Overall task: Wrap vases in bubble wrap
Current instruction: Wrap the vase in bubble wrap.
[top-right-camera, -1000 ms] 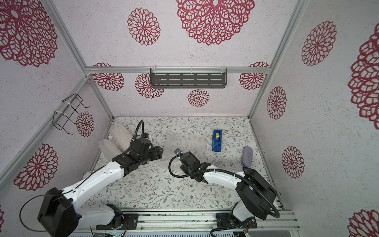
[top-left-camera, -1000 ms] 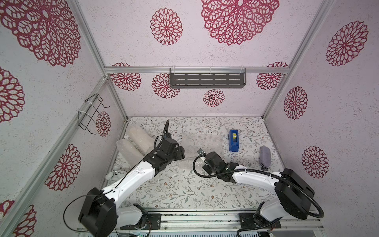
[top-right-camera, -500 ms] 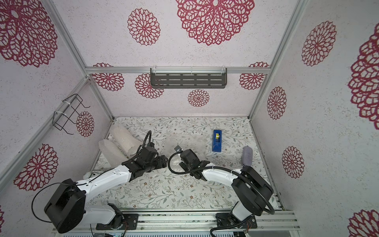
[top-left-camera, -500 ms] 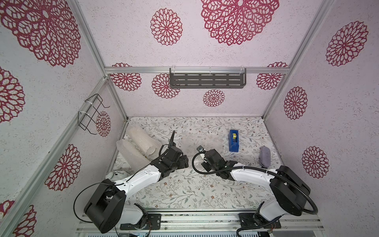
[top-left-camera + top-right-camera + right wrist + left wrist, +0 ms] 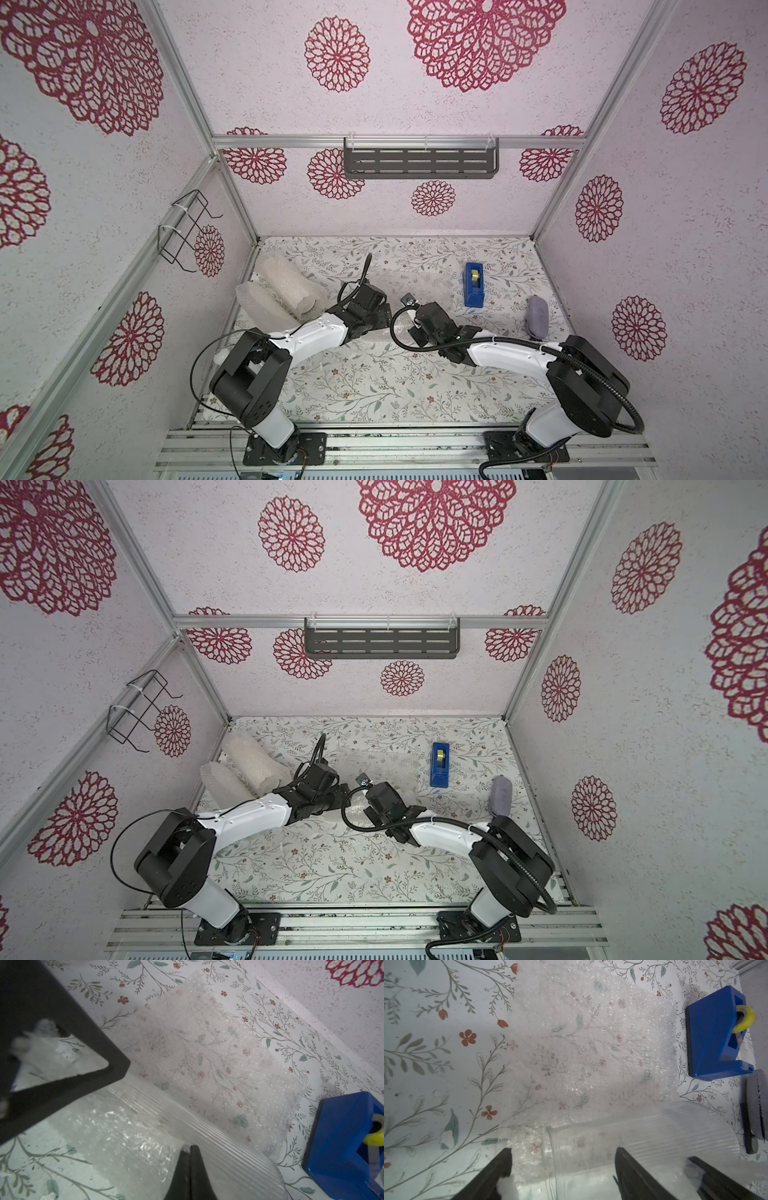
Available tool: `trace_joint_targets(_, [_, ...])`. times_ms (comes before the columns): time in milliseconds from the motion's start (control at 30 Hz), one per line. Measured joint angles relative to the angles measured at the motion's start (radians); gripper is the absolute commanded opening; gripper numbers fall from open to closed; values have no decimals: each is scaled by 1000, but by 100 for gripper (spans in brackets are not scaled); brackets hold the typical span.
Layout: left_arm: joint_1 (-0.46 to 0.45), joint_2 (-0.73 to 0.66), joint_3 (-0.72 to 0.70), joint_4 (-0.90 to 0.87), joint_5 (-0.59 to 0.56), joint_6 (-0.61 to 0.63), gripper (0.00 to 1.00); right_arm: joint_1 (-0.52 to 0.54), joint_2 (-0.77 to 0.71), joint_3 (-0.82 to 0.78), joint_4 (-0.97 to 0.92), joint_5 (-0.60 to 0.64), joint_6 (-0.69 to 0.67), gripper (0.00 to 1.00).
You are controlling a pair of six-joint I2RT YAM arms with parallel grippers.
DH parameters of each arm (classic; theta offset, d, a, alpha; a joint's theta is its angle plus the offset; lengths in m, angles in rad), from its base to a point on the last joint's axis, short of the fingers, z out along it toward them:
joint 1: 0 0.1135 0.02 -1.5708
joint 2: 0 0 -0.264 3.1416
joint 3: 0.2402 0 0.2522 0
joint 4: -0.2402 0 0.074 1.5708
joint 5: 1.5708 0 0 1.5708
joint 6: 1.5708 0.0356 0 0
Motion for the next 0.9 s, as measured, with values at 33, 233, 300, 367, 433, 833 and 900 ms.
trace_joint_targets(33, [2,3,2,-4,0,1,80,0,0,0,0,0,3,0])
trace_joint_targets(233, [16,-27,-8,-9,-22,5,85,-3,2,7,-11,0,29,0])
trace_joint_targets(300, [16,-81,-31,-17,-37,5,85,-7,6,12,-15,0,42,0])
trace_joint_targets(367, [16,-139,-49,-26,-52,4,85,-11,13,20,-16,0,50,0])
trace_joint_targets(433, [15,-197,-69,-32,-61,0,84,-16,19,29,-19,0,61,0])
trace_joint_targets(833, [-34,-193,-113,-13,-31,-17,77,-35,24,35,-23,-1,115,0])
trace_joint_targets(900, [-35,-150,-94,-6,-29,-14,78,-35,24,35,-23,0,121,0])
